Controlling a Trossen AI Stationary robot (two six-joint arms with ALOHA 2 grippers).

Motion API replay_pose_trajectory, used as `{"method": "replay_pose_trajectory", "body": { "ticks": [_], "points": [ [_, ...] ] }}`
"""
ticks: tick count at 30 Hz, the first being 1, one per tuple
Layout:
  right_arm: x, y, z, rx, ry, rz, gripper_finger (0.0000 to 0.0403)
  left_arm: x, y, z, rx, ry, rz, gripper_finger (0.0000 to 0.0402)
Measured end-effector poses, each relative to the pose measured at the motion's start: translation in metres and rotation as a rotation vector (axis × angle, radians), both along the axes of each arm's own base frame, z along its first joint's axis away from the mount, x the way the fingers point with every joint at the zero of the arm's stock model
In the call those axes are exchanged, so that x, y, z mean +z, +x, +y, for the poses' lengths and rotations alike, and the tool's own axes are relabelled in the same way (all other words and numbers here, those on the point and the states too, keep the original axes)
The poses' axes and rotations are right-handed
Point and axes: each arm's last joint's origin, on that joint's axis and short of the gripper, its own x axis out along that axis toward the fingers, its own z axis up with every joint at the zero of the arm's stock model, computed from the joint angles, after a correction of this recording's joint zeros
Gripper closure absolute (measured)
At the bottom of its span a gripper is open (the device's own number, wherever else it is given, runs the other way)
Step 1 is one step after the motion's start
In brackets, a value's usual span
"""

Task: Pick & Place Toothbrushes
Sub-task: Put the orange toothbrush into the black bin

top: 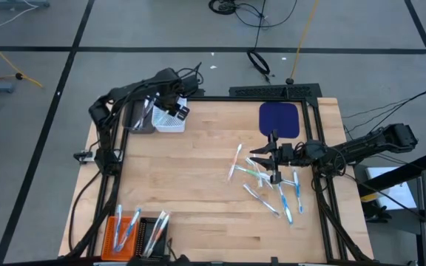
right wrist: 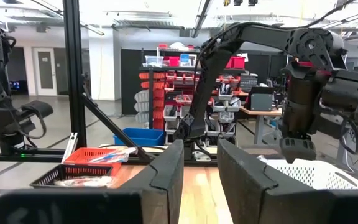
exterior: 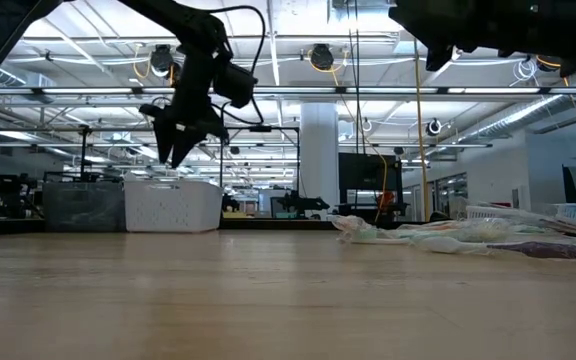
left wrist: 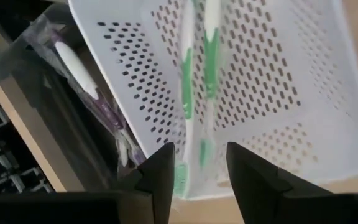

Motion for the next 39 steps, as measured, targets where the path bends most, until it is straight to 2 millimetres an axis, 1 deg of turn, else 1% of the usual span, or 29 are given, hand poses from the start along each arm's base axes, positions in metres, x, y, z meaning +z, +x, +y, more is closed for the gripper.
{"method": "replay_pose_trajectory", "body": {
  "ticks": [3,7,11,14,19,22,27,30,35,39],
  "points": [
    [-0.001,0.000,0.000,0.000,-0.001,0.011,0.0314,0.008,0.003,-0.008,-0.036,0.022,-0.033,0.0263],
    [-0.002,0.000,0.000,0.000,-0.002,0.016,0.0314,0.025,0.011,-0.024,-0.100,0.090,-0.136,0.0278],
    [-0.002,0.000,0.000,0.000,-0.003,0.021,0.0314,0.041,0.023,-0.049,-0.189,0.147,-0.241,0.0285],
    [-0.002,0.000,0.000,0.000,-0.003,0.021,0.0314,0.047,0.035,-0.069,-0.250,0.157,-0.320,0.0286],
    [-0.004,0.001,0.000,0.000,-0.005,0.043,0.0314,0.048,0.055,-0.106,-0.373,0.088,-0.425,0.0286],
    [-0.005,0.001,0.000,0.000,-0.006,0.050,0.0314,0.049,0.065,-0.126,-0.445,0.085,-0.470,0.0286],
    [-0.005,0.001,0.000,-0.001,-0.006,0.050,0.0314,0.052,0.077,-0.156,-0.443,0.092,-0.560,0.0286],
    [-0.005,0.001,0.000,-0.001,-0.006,0.049,0.0314,0.049,0.087,-0.174,-0.438,0.089,-0.613,0.0286],
    [-0.005,0.001,0.000,-0.001,-0.006,0.049,0.0314,0.047,0.100,-0.202,-0.482,0.082,-0.694,0.0286],
    [-0.005,0.001,0.000,-0.001,-0.006,0.050,0.0314,0.039,0.110,-0.222,-0.528,0.074,-0.723,0.0286]
  ]
}}
